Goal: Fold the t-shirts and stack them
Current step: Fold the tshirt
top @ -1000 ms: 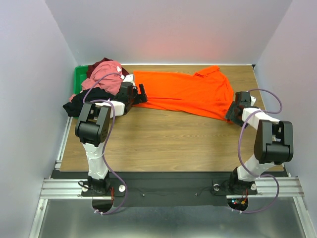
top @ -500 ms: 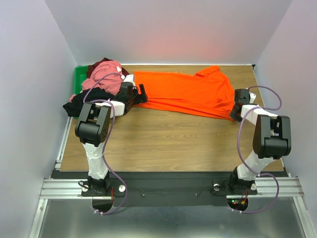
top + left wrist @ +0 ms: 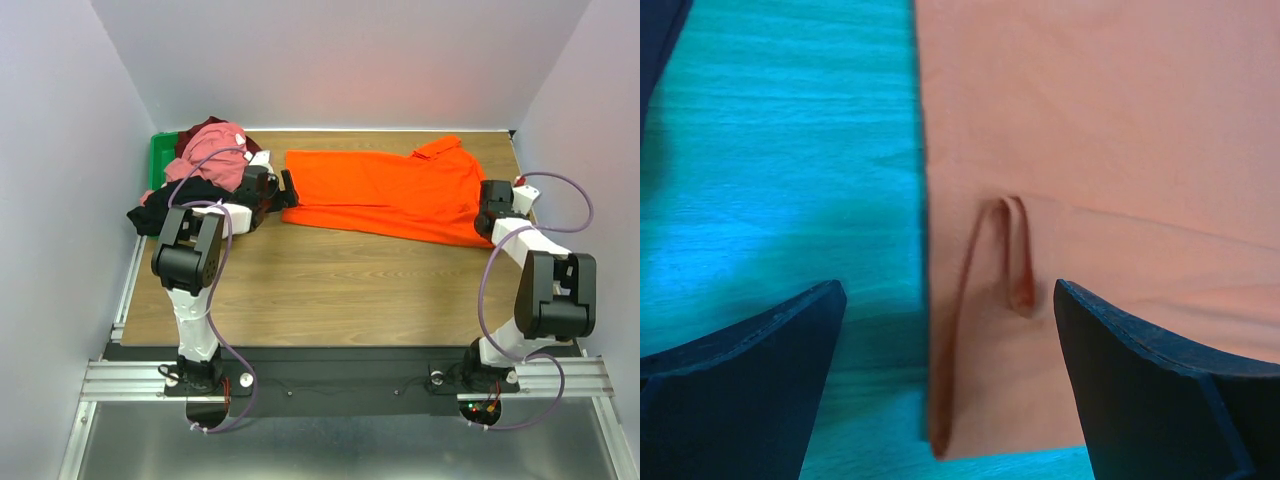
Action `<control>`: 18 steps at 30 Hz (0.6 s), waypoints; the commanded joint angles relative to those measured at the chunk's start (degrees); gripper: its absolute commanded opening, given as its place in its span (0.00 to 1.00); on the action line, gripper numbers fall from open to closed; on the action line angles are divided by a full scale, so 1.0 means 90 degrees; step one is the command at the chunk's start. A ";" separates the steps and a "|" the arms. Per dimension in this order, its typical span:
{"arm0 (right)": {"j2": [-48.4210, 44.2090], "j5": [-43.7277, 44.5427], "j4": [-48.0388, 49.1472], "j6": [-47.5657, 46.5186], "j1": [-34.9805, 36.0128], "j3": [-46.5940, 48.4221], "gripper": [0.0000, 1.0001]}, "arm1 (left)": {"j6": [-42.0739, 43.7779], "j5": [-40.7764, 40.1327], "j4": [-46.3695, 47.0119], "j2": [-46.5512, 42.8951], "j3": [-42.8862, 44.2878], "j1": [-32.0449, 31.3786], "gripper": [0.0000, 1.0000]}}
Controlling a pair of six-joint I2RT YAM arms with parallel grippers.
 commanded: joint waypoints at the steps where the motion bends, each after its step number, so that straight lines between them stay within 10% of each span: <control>1: -0.0436 0.0917 -0.0010 0.0186 -0.0054 -0.0151 0.53 | 0.0039 -0.0142 -0.0123 -0.0157 -0.0151 0.0073 0.99; 5: -0.0836 0.0646 -0.0020 0.0254 -0.0054 -0.0220 0.83 | 0.0019 -0.0326 -0.0133 -0.0624 -0.0386 0.0053 0.99; 18: -0.1072 -0.1278 0.0994 -0.0068 0.1849 -0.0073 0.83 | 0.0361 -0.1305 0.0062 -0.0909 -0.0396 -0.0640 0.94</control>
